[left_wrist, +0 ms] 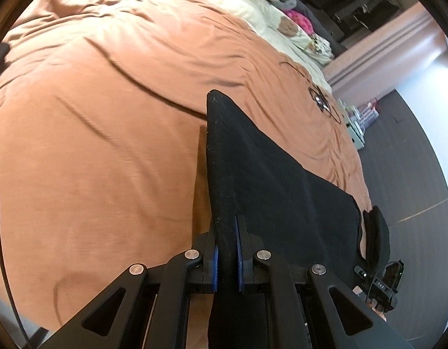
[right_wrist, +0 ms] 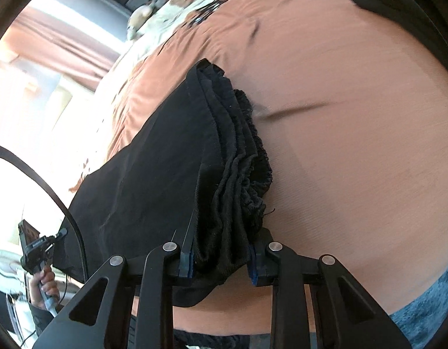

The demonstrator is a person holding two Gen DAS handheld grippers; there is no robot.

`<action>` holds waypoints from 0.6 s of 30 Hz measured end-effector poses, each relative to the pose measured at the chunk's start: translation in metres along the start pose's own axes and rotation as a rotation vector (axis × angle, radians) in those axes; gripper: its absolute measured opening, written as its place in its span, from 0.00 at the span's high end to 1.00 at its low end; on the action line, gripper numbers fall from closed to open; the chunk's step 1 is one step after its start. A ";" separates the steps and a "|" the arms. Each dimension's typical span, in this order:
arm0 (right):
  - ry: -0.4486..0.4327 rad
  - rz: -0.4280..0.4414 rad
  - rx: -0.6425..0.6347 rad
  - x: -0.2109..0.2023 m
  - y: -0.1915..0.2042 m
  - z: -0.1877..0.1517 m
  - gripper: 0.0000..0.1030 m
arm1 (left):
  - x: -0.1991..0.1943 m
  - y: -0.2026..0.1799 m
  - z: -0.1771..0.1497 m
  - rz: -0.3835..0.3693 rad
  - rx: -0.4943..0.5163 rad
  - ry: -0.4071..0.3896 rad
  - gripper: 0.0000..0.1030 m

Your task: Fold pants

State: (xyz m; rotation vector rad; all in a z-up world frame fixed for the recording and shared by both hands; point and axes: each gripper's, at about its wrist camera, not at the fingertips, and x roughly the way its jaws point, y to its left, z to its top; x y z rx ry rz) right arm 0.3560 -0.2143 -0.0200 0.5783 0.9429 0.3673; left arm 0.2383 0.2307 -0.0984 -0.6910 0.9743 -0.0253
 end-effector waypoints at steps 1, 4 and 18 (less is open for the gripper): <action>0.005 -0.001 -0.008 0.004 0.003 0.001 0.78 | -0.003 0.007 0.001 0.000 -0.007 -0.002 0.91; 0.016 -0.003 -0.022 0.017 0.017 0.002 0.78 | -0.012 0.025 0.001 0.005 -0.024 -0.006 0.91; 0.096 0.014 -0.052 0.025 0.032 0.001 0.71 | -0.021 0.080 0.010 0.001 -0.090 -0.009 0.90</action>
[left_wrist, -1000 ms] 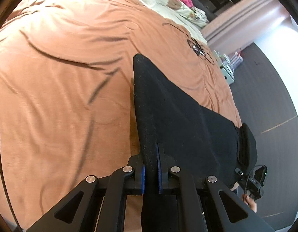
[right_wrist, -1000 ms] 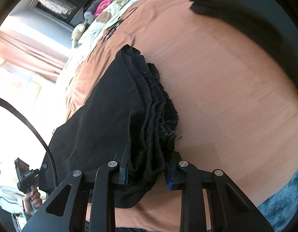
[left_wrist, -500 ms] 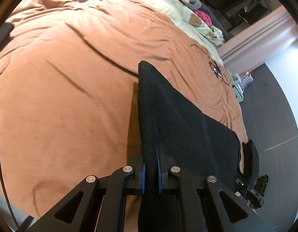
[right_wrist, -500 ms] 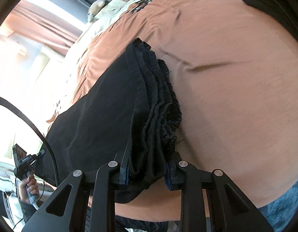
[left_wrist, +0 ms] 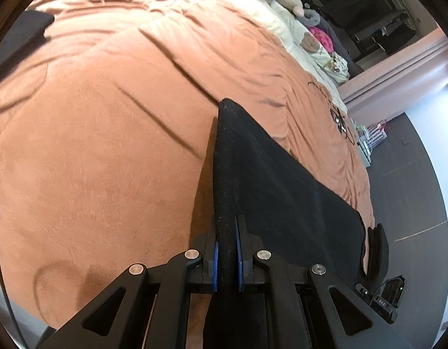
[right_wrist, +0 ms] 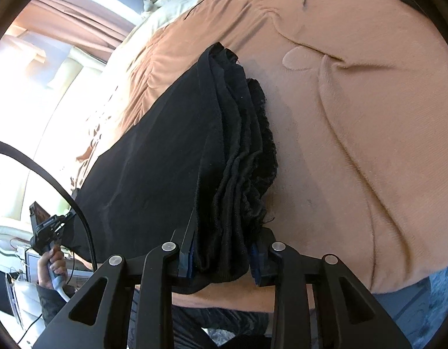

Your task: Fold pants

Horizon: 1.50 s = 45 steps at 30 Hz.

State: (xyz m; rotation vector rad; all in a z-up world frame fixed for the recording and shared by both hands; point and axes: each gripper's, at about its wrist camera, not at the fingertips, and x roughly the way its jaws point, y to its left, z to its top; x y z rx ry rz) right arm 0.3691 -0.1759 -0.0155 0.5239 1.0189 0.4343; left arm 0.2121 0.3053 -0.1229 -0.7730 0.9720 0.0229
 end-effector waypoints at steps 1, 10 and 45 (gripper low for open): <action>-0.002 0.000 0.000 -0.004 -0.002 0.001 0.66 | 0.002 0.003 -0.002 0.003 0.000 0.009 0.90; -0.085 -0.001 -0.019 -0.026 -0.022 0.034 0.50 | 0.015 0.024 -0.017 0.005 -0.070 0.044 0.76; -0.031 -0.117 -0.314 0.082 0.045 0.141 0.95 | -0.007 0.053 -0.090 -0.055 -0.304 -0.093 0.57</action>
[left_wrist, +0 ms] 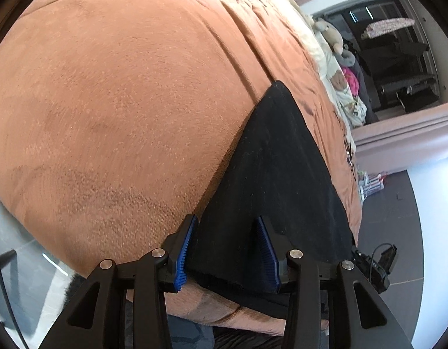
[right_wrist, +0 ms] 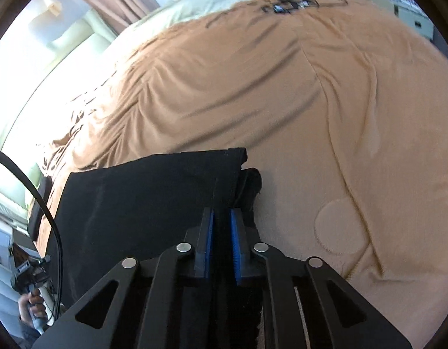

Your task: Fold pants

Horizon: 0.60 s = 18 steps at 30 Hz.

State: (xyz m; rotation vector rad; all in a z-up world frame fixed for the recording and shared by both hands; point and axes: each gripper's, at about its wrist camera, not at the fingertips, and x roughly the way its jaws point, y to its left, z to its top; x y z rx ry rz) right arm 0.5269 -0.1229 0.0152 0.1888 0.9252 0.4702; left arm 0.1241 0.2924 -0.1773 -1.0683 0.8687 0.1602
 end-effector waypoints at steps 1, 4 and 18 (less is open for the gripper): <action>-0.023 0.000 -0.009 -0.007 0.004 0.000 0.96 | -0.001 -0.001 0.000 0.001 -0.002 -0.002 0.57; -0.070 -0.023 -0.016 -0.020 0.007 0.000 0.97 | -0.003 -0.003 -0.003 0.005 0.000 -0.004 0.57; -0.066 -0.125 -0.006 -0.035 0.024 -0.019 0.99 | 0.001 0.009 -0.004 -0.064 -0.028 -0.078 0.57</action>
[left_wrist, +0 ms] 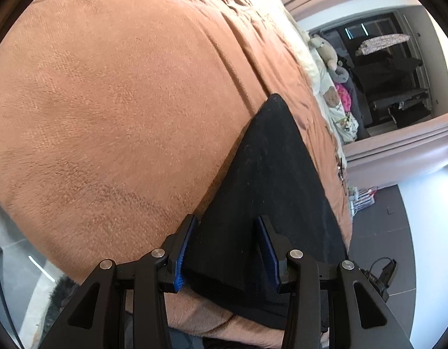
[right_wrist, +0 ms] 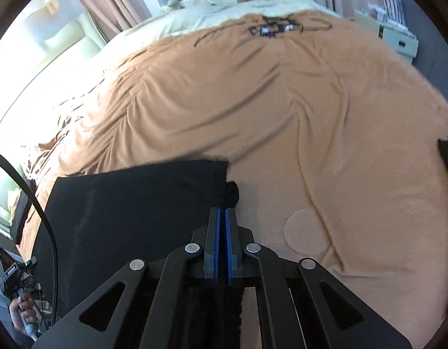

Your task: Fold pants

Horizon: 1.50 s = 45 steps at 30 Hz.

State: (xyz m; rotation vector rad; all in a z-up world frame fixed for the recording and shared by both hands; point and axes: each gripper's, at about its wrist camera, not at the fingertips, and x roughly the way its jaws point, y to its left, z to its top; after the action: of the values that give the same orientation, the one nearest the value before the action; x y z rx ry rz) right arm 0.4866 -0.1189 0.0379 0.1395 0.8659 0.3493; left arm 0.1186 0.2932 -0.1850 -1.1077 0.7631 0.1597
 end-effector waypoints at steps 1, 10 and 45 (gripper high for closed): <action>-0.007 0.012 0.002 -0.005 0.004 -0.001 0.99 | 0.000 -0.001 0.000 -0.004 0.003 -0.003 0.57; 0.047 0.120 -0.102 -0.008 0.070 -0.032 0.99 | 0.001 -0.008 -0.004 -0.012 0.045 -0.016 0.65; 0.388 0.281 -0.243 0.077 0.197 -0.117 0.99 | -0.001 -0.010 -0.003 -0.116 0.033 0.022 0.85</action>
State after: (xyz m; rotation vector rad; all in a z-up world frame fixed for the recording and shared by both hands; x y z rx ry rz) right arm 0.3946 0.0896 -0.0418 -0.0361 1.1814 0.7585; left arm 0.1210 0.2861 -0.1774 -1.1207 0.7164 0.0367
